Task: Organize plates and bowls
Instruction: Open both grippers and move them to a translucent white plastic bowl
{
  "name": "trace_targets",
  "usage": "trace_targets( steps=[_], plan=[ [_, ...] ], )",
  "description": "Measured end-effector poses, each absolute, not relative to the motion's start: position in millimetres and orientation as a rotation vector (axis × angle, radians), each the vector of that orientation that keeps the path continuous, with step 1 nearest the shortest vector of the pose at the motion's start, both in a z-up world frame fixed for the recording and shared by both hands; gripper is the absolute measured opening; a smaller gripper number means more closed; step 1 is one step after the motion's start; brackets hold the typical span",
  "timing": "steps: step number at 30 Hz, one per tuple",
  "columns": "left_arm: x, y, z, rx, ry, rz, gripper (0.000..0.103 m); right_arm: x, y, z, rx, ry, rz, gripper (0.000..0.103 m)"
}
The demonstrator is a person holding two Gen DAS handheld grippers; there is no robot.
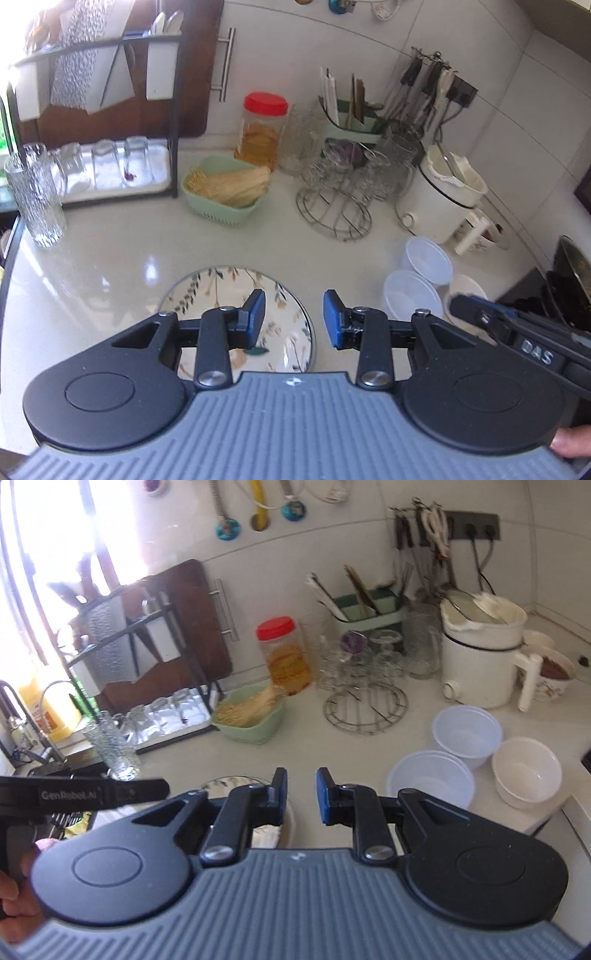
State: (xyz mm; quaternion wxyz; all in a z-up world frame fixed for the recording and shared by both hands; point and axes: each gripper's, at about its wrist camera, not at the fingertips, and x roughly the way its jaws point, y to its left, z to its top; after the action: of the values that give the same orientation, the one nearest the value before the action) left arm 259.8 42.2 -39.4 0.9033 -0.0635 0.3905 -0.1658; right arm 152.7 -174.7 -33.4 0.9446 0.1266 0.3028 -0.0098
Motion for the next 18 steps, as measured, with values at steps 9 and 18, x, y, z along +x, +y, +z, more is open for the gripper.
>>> trace_targets(
  steps=[9, 18],
  plan=[
    [280.5, -8.2, -47.1, -0.083, 0.832, -0.408, 0.047, 154.4, -219.8, -55.7, 0.261, 0.653, -0.098, 0.020],
    [298.2, -71.3, -90.8, -0.017, 0.908, -0.500, 0.051, 147.9, -258.4, -80.8, 0.279, 0.687, -0.162, 0.021]
  ],
)
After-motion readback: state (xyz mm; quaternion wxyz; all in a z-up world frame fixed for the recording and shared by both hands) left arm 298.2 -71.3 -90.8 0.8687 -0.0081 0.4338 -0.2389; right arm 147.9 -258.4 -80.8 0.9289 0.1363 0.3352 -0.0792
